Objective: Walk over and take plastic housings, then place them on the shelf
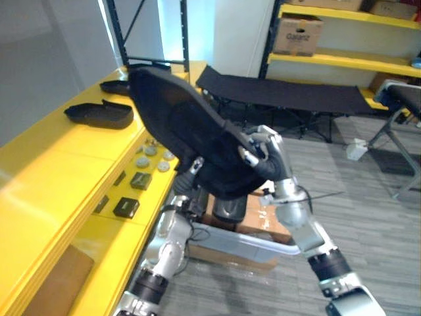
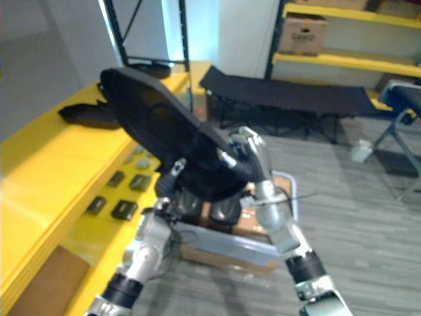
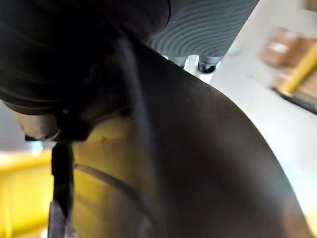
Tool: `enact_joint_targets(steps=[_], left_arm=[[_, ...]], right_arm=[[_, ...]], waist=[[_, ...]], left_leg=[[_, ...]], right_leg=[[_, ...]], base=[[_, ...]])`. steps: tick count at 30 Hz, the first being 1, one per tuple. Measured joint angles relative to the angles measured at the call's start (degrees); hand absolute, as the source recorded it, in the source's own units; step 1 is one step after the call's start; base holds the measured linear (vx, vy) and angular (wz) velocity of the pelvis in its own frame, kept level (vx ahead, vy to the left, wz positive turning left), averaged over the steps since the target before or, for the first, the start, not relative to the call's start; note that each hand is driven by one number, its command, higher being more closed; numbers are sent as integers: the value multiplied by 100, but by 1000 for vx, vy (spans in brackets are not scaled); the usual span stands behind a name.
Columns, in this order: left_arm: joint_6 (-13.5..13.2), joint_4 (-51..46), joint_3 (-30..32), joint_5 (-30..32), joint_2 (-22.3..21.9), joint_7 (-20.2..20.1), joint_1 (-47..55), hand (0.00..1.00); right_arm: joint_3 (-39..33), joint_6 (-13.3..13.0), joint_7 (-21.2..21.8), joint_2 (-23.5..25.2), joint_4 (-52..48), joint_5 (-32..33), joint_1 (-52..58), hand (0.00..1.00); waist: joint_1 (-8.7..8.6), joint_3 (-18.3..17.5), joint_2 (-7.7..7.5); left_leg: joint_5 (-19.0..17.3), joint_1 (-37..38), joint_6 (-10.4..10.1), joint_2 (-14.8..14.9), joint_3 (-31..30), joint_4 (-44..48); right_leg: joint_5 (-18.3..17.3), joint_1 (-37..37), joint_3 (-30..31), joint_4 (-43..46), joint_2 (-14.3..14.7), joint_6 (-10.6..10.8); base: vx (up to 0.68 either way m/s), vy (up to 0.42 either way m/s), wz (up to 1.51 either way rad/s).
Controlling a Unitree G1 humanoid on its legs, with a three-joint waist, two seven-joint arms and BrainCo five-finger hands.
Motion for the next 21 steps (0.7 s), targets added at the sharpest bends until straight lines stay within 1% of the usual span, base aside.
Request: enact_joint_targets(steps=[2,3,4,5,6,7,8,9,10,11,12,13,14,15,17,19,21], left_arm=[[-112,-93,56,451,-78,248,1,100],[-156,-198,156,737,-161,464,1,100],[-194,-274,291,1019,-229,616,1,100],[-235,-401,413,1455,-254,806,3,100],[-266,-440,456,1767,-265,922,4,100],[-315,-515,510,2261,-278,1127,4,100],[-352,-529,605,2542,-301,1273,3,100],[-357,-522,935,2947,-375,1534,25,100],[-357,-492,1210,3161,-382,1732,55,100],[-357,-438,1509,3348,-351,1913,95,100],[-356,-334,1880,3671,-315,2157,171,100],[-354,-276,2053,3824,-288,2269,225,100],[-349,-163,2324,3995,-202,2464,382,100],[-340,-119,2491,4073,-111,2610,590,100],[-339,-120,2706,4074,-111,2677,874,100],[-339,-123,2794,4073,-133,2702,1067,100],[-339,-287,2792,4073,-138,2661,1331,100]], right_arm=[[2,0,367,58,-1,488,55,0],[-1,0,671,89,-23,824,68,0],[25,0,919,90,-95,1011,100,0],[33,0,1174,108,-263,1193,194,0],[39,0,1302,127,-338,1347,233,0],[37,-3,1531,184,-509,1699,290,0],[13,-22,1694,263,-710,2081,297,0],[-166,-75,1911,446,-1073,2818,314,0],[-402,-152,2067,564,-1326,3260,346,0],[-728,-216,2213,632,-1551,3700,395,0],[-1160,-294,2398,635,-1732,4233,466,0],[-1367,-333,2430,636,-1789,4413,523,0],[-1742,-423,2446,642,-1811,4673,671,0],[-2054,-428,2430,657,-1810,4901,889,0],[-2458,-415,2351,756,-1804,5098,1277,0],[-2738,-354,2233,935,-1776,5167,1662,0],[-2969,-169,2115,1184,-1689,5170,2182,0]], waist=[[8,-2,4],[7,-2,4],[8,-2,4],[20,-2,4],[24,-2,4],[26,-4,5],[23,-3,5],[4,-3,5],[-4,-3,5],[-6,-4,5],[-11,-5,2],[-14,-6,1],[-24,-7,-1],[-26,-7,-1],[-20,-8,2],[-34,-2,12],[-157,1,17]], left_leg=[[0,4,0,-1,-1,-1],[0,11,0,-1,1,-1],[0,22,0,-1,2,-4],[0,56,0,1,2,-20],[5,98,-6,1,8,-50],[18,165,-9,0,18,-111],[18,182,-8,-4,43,-133],[18,185,-8,-5,76,-143],[18,194,-9,-1,124,-148],[18,195,-9,3,150,-166],[19,206,-11,3,163,-206],[24,207,-12,2,168,-220],[41,217,-16,1,176,-264],[74,253,-24,-3,192,-333],[94,290,-39,0,245,-389],[96,285,-41,3,284,-399],[94,279,-42,1,302,-429]], right_leg=[[0,6,-2,0,4,0],[0,11,0,0,10,0],[0,20,1,0,21,0],[0,48,1,0,26,0],[0,71,5,0,27,-1],[-1,102,8,0,31,-1],[-2,98,25,0,35,-2],[-2,84,40,0,34,-1],[-6,84,50,0,35,-4],[-12,85,71,0,33,-8],[-19,82,80,0,31,-10],[-21,77,81,0,31,-11],[-28,65,86,-1,32,-9],[-33,48,97,-1,35,-10],[-35,-3,163,-1,53,-10],[-35,-37,193,-1,60,-11],[-35,-65,204,-1,60,-10]], base=[[0,0,0],[0,0,0],[0,0,0],[0,0,0],[0,0,0],[-11,22,-7],[-21,31,-9],[-22,23,-11],[-29,27,-12],[-31,30,-10],[-29,30,-8],[-15,25,-4],[2,21,-3],[14,21,-5],[45,15,-12],[40,9,-12],[23,12,-4]])
